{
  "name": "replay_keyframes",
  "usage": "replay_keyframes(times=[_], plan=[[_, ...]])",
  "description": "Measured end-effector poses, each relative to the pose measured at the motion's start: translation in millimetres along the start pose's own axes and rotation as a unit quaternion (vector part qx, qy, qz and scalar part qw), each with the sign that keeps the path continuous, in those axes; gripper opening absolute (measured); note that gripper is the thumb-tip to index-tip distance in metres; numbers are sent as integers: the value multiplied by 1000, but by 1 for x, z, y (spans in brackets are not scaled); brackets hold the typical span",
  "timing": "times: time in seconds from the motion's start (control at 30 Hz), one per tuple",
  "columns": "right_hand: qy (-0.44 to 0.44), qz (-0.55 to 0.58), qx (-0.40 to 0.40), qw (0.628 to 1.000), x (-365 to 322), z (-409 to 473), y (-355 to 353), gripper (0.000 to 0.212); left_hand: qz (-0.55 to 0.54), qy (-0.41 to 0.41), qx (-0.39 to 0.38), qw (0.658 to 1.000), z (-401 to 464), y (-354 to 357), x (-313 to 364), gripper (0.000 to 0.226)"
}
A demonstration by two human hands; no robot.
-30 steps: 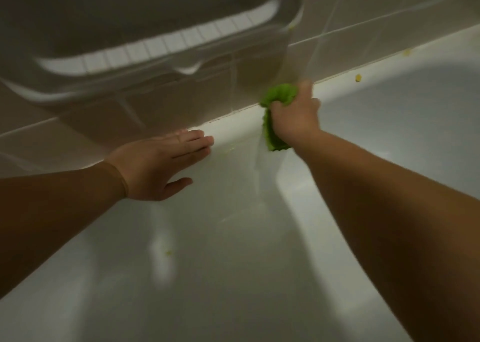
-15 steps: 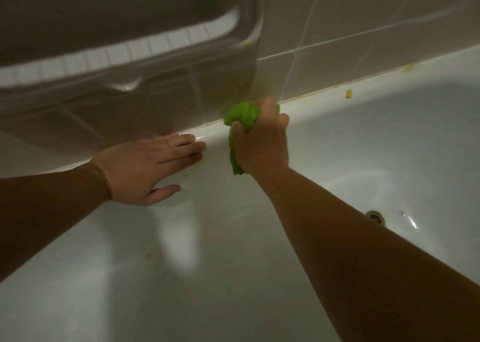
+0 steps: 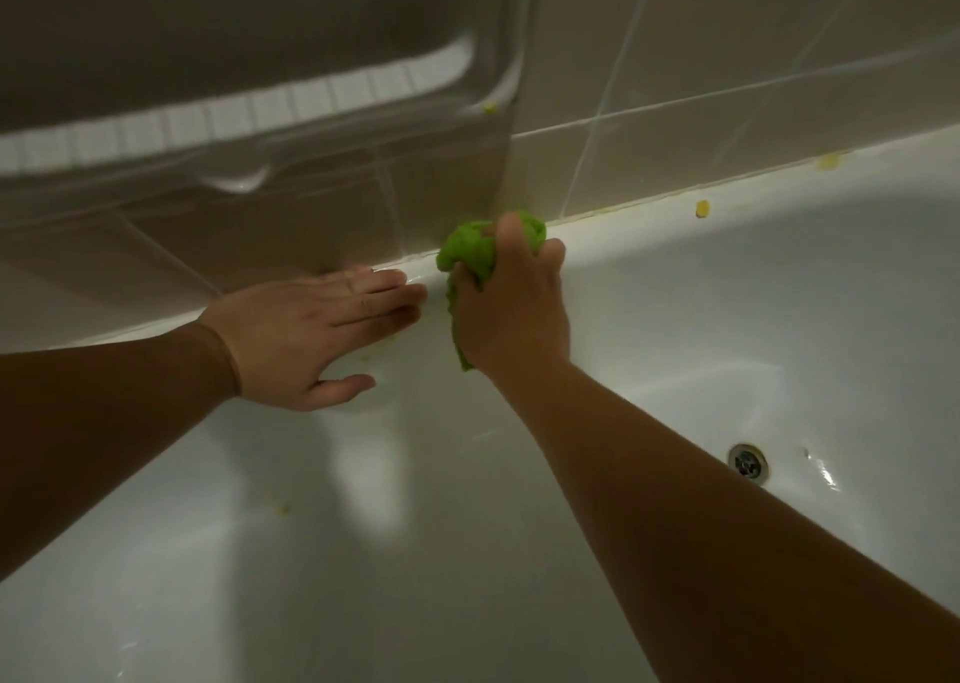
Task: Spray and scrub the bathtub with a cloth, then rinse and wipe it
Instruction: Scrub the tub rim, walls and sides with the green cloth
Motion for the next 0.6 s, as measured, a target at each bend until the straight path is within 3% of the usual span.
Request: replay_keyframes(times=[0.07, 0.2, 0.27, 0.43, 0.53, 0.6], plan=[[-2, -9, 27, 1000, 17, 7, -12, 15, -7, -3, -3, 1000, -1, 0, -1, 76], [135, 15, 118, 984, 48, 19, -41, 19, -17, -8, -5, 1000, 0, 0, -1, 77], [135, 4, 132, 982, 30, 16, -35, 15, -26, -13, -8, 1000, 0, 0, -1, 77], [65, 57, 2, 996, -21, -7, 11, 24, -28, -20, 0, 999, 1, -1, -1, 76], [65, 48, 45, 996, -6, 3, -16, 17, -40, -19, 9, 999, 1, -3, -1, 76], [120, 54, 70, 989, 24, 17, -38, 17, -51, -18, 18, 998, 1, -5, -1, 77]])
Point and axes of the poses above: each hand's wrist, its own z-axis towards the middle knuckle, its own y-axis out of the palm, x = y × z, the point moved 6 cm from there along z, towards the middle knuckle, and after that the axes turned 6 degrees about -y, right-handed, at the moved point
